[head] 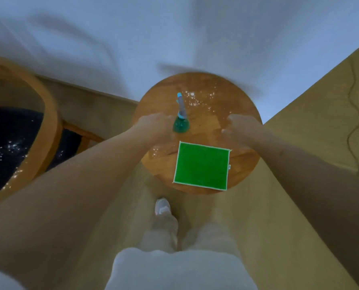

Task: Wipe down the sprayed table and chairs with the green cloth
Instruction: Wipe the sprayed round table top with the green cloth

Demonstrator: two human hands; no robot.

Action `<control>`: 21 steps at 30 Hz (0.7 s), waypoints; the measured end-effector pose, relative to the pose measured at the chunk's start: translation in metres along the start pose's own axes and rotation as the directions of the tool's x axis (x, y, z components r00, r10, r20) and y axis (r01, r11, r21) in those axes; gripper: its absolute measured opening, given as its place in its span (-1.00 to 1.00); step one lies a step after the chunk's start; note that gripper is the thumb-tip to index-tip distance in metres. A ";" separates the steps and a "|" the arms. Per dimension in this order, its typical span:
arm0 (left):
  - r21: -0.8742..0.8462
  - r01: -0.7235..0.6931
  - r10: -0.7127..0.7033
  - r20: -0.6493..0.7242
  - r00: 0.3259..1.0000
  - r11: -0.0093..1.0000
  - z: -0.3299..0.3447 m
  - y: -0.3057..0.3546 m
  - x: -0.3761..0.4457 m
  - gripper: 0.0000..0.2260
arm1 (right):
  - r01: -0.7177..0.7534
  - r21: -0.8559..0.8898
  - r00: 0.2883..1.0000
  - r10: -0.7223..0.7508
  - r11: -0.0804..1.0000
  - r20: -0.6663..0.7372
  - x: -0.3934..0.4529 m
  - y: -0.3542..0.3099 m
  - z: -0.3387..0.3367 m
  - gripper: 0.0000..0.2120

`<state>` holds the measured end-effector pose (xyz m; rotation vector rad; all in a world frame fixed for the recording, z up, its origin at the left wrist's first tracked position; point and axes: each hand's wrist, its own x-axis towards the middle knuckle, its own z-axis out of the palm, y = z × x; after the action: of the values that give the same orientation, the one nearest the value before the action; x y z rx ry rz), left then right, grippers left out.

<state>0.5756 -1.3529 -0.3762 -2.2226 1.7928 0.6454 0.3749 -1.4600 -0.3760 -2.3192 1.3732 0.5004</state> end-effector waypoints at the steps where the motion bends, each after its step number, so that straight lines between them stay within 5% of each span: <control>1: -0.033 0.010 -0.009 0.045 0.999 0.999 0.009 -0.003 0.010 -0.66 | 0.003 0.009 0.999 -0.004 1.000 0.040 0.010 -0.002 0.012 -0.60; 5: -0.093 0.003 0.010 0.144 0.990 0.996 0.048 -0.015 0.054 -0.66 | 0.001 0.083 0.977 -0.019 0.997 0.211 0.043 -0.006 0.068 -0.60; 8: -0.246 0.152 -0.124 0.127 0.984 0.957 0.087 -0.030 0.090 -0.67 | 0.027 0.142 0.959 -0.066 0.990 0.276 0.068 0.000 0.126 -0.64; 11: -0.490 0.226 -0.241 0.033 0.970 0.842 0.114 -0.037 0.124 -0.53 | 0.018 0.144 0.956 -0.060 0.989 0.289 0.082 0.006 0.182 -0.42; 16: -0.747 0.099 -0.319 -0.157 0.934 0.658 0.142 -0.030 0.179 -0.19 | -0.090 0.141 0.982 0.065 0.986 0.178 0.093 0.013 0.258 -0.32; 21: -0.799 -0.083 -0.295 -0.313 0.903 0.595 0.156 -0.019 0.211 -0.76 | -0.137 0.085 0.986 0.128 0.987 0.102 0.099 0.006 0.299 -0.25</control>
<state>0.5969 -1.4653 -0.6130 -3.2667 1.6909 1.2250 0.3837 -1.3852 -0.6814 -2.1125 1.4794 0.5694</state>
